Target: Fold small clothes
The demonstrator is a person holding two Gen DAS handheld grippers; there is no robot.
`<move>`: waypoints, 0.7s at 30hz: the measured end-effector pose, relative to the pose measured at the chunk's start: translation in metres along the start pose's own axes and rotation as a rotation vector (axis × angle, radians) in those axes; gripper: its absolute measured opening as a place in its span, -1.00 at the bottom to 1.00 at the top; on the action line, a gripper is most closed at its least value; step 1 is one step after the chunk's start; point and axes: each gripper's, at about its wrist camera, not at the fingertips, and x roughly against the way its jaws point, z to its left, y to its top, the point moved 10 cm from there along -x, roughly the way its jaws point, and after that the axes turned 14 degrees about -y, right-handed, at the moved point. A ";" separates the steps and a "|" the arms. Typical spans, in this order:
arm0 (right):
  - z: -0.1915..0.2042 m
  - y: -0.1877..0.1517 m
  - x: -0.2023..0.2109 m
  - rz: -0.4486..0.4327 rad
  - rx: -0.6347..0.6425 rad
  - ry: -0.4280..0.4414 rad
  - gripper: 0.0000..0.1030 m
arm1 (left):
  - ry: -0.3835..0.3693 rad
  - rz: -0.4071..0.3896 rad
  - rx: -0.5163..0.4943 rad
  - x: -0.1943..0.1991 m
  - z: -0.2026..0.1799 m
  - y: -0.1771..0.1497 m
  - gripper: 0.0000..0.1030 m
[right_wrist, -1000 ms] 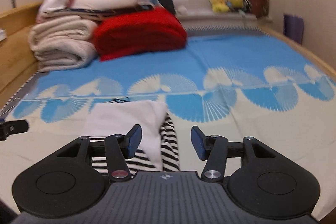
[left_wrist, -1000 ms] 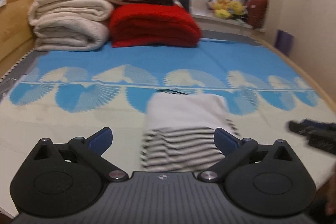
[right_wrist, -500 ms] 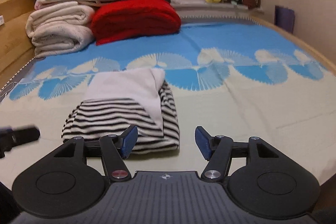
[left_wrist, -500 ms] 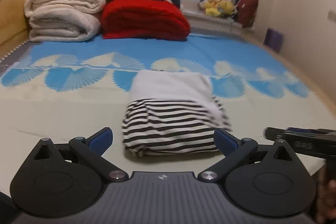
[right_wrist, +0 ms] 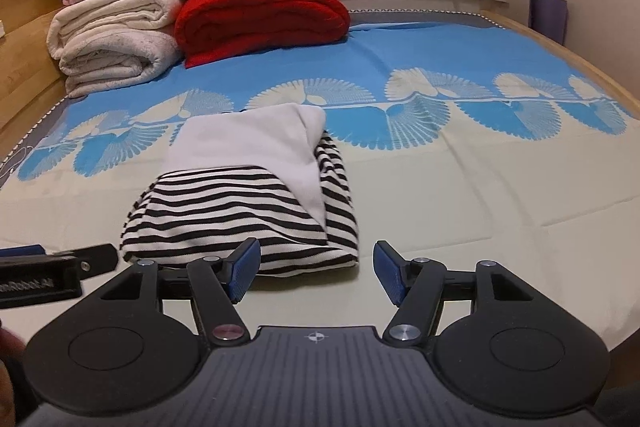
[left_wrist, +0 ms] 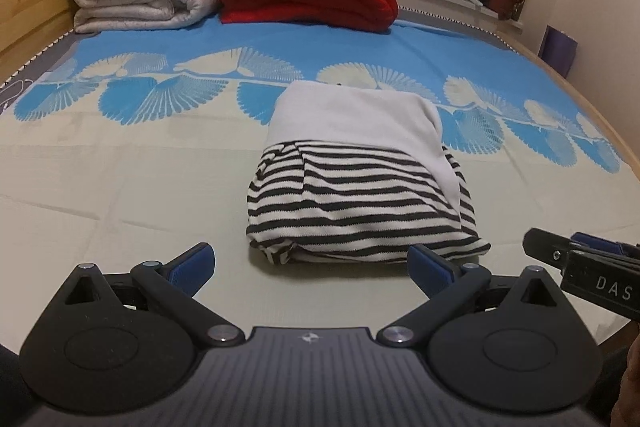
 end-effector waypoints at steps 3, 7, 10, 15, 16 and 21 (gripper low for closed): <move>0.008 0.000 0.000 -0.002 0.014 0.012 0.28 | -0.006 -0.004 -0.008 0.001 0.000 -0.001 0.99; 0.016 0.001 -0.001 0.002 0.022 0.018 0.28 | -0.011 -0.015 -0.023 0.003 0.000 0.001 0.99; 0.021 0.000 -0.001 0.003 0.021 0.024 0.29 | -0.013 -0.008 -0.017 0.002 0.001 0.000 0.99; 0.029 0.000 0.000 0.003 0.033 0.035 0.32 | -0.021 0.004 -0.004 0.001 0.002 -0.002 0.99; 0.030 -0.001 0.000 0.005 0.036 0.037 0.33 | -0.022 0.006 -0.004 0.001 0.002 -0.002 0.99; 0.034 -0.002 0.000 0.009 0.048 0.044 0.34 | -0.026 0.008 -0.002 0.000 0.002 -0.003 0.99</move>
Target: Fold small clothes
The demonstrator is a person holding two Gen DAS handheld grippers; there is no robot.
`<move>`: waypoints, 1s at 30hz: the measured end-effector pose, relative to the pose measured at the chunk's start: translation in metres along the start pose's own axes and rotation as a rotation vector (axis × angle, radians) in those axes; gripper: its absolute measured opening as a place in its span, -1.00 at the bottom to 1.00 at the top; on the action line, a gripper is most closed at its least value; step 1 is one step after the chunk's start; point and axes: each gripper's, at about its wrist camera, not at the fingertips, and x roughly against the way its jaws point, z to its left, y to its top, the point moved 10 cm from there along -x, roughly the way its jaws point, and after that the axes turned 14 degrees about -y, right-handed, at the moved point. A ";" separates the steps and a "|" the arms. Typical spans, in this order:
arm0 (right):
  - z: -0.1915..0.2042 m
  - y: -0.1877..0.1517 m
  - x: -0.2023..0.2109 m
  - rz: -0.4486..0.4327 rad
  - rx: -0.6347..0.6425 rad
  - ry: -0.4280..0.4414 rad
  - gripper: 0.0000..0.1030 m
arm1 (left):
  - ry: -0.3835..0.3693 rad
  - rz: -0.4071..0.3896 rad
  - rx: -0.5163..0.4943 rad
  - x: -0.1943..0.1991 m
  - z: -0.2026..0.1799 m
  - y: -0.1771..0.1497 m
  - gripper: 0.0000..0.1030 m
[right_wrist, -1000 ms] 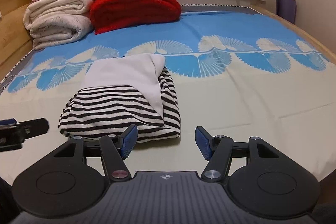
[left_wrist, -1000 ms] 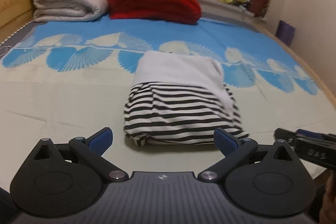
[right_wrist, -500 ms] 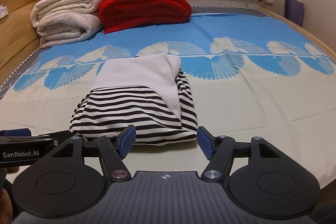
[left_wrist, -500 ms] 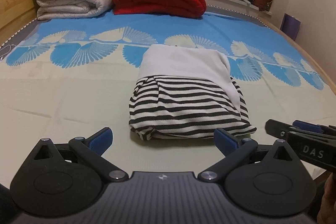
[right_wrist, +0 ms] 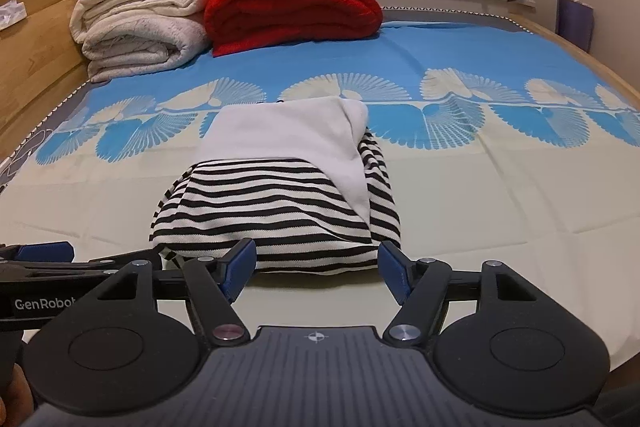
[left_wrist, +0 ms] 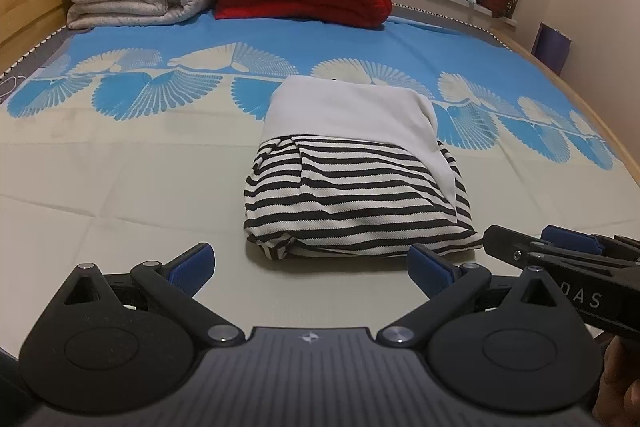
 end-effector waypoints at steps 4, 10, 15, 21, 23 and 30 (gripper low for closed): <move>0.001 0.000 -0.001 0.002 0.003 0.000 0.34 | 0.000 0.000 0.000 -0.001 0.000 0.000 0.99; -0.001 -0.001 -0.002 0.010 -0.002 -0.002 0.34 | -0.005 0.002 0.001 -0.001 -0.002 0.000 0.99; -0.001 -0.002 -0.003 0.014 -0.002 -0.002 0.34 | -0.010 0.004 0.000 -0.001 -0.002 0.000 0.99; 0.000 -0.002 -0.004 0.016 -0.002 -0.002 0.34 | -0.010 0.004 0.001 -0.001 -0.002 0.000 0.99; 0.000 -0.002 -0.004 0.016 -0.002 -0.002 0.34 | -0.012 0.006 0.000 -0.002 -0.002 -0.001 0.99; 0.000 -0.003 -0.005 0.020 -0.003 -0.003 0.34 | -0.014 0.006 0.001 -0.002 -0.003 -0.001 0.99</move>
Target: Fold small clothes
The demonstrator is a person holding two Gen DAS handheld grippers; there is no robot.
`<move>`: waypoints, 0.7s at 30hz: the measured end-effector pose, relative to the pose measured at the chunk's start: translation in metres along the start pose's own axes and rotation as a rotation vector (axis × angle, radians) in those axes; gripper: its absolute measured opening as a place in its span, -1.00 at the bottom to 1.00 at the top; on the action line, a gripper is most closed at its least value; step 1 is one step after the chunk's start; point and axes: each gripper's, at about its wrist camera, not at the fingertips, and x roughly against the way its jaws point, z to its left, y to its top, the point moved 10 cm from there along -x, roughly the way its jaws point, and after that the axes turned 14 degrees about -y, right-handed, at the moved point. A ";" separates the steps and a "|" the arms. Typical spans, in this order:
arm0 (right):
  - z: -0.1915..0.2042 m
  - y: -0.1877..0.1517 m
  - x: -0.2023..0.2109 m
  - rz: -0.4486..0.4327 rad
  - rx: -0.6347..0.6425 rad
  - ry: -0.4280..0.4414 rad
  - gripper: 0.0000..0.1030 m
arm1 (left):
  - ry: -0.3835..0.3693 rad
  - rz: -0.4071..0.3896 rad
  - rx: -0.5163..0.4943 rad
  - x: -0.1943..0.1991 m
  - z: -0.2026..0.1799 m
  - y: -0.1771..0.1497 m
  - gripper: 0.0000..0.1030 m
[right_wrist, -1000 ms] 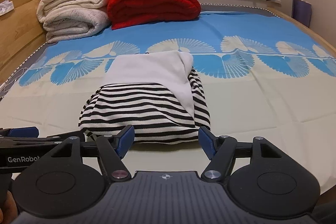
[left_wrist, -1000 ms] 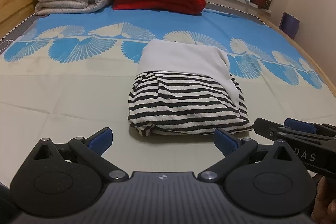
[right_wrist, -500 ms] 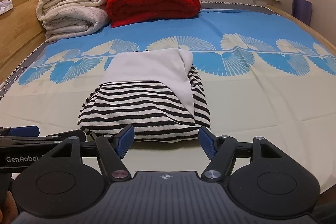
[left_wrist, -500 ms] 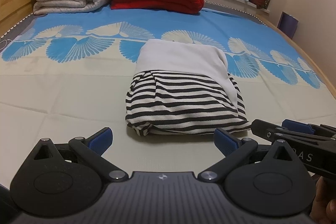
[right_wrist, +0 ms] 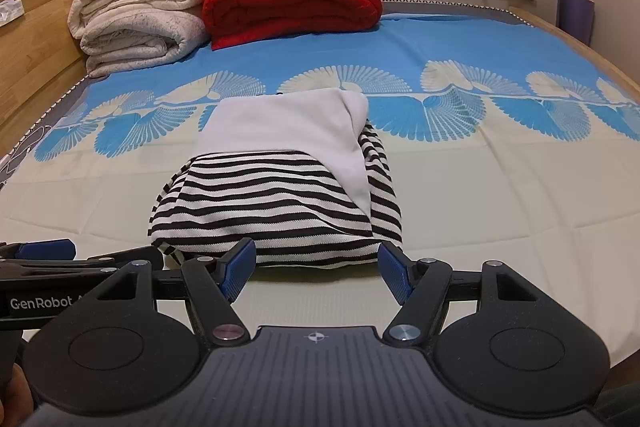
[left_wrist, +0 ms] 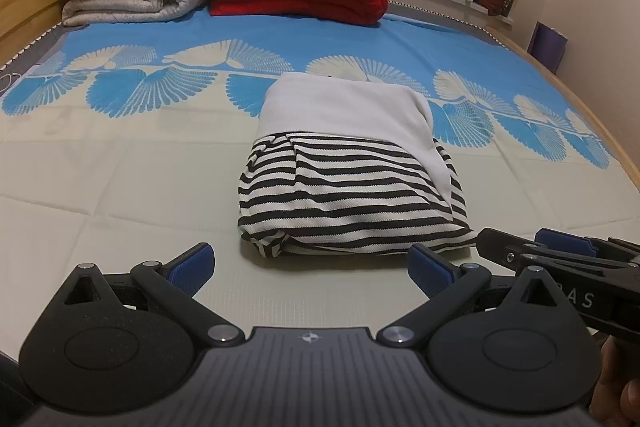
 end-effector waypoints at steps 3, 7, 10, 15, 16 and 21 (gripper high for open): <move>0.000 0.000 0.000 0.001 0.000 0.000 0.34 | -0.001 0.000 -0.001 -0.001 0.000 -0.001 0.99; 0.000 0.000 0.000 0.001 0.000 0.000 0.34 | -0.001 0.001 0.000 -0.001 0.000 -0.001 0.99; 0.000 0.000 0.000 0.002 0.000 0.001 0.34 | -0.003 0.003 0.002 -0.001 -0.001 -0.002 0.99; 0.001 -0.002 -0.001 0.003 0.000 0.000 0.34 | -0.009 0.005 0.003 -0.001 0.000 -0.003 0.99; 0.001 -0.001 -0.001 0.003 0.000 0.000 0.34 | -0.009 0.006 0.002 -0.001 0.000 -0.003 0.99; 0.001 -0.003 -0.003 0.007 0.001 -0.001 0.34 | -0.011 0.008 0.002 -0.001 0.001 -0.003 0.99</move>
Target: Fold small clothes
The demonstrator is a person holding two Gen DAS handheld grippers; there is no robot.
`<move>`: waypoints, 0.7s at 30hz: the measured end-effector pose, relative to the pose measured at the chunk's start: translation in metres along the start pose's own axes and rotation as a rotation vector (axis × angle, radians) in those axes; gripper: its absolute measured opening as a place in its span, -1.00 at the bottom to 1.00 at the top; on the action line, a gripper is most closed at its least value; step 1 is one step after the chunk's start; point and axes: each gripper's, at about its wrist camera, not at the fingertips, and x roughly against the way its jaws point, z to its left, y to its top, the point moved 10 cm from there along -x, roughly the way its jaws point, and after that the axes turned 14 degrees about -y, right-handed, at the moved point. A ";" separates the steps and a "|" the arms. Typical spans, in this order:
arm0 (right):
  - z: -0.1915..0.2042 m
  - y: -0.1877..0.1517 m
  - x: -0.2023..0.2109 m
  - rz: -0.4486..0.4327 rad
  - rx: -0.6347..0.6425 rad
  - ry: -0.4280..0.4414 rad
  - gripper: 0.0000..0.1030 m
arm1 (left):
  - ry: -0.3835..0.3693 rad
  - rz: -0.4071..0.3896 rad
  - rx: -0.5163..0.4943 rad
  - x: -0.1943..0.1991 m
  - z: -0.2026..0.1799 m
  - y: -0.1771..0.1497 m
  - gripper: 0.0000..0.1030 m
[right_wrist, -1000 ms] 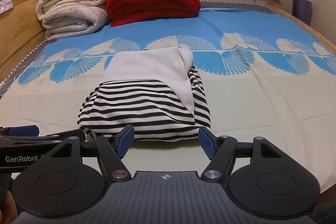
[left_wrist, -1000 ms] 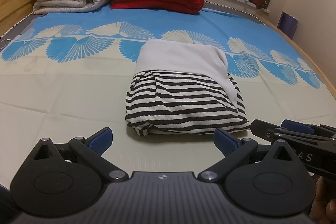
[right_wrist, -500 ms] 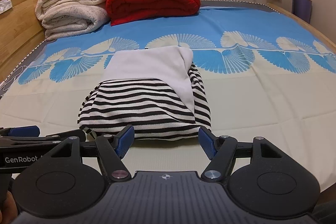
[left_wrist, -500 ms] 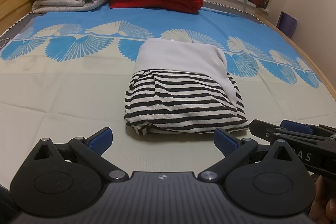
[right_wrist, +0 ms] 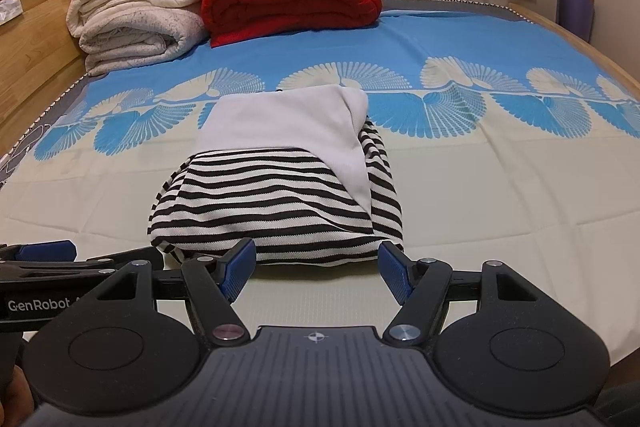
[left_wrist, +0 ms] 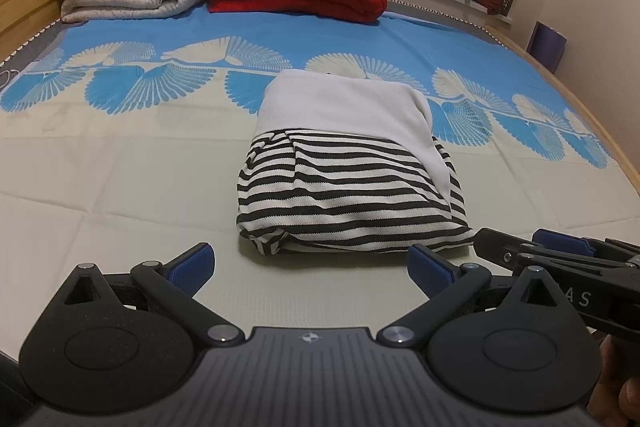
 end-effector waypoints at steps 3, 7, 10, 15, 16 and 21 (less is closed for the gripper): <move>0.000 -0.001 0.000 0.002 0.000 -0.001 0.34 | -0.002 0.000 -0.001 0.000 0.000 0.000 0.99; 0.000 -0.002 0.000 0.007 -0.001 -0.001 0.34 | -0.001 0.000 -0.003 0.000 0.001 0.000 0.99; 0.000 -0.001 -0.001 0.008 -0.001 0.000 0.34 | 0.000 -0.001 -0.004 -0.001 0.001 0.000 0.99; -0.001 -0.001 -0.001 0.009 -0.001 0.000 0.34 | 0.001 0.001 -0.007 -0.001 0.002 0.000 0.99; 0.000 -0.001 -0.001 0.010 -0.002 0.001 0.34 | 0.002 0.000 -0.009 -0.001 0.002 0.000 0.99; 0.000 -0.001 -0.001 0.011 -0.003 0.002 0.34 | 0.002 -0.007 -0.023 0.001 0.002 0.002 0.99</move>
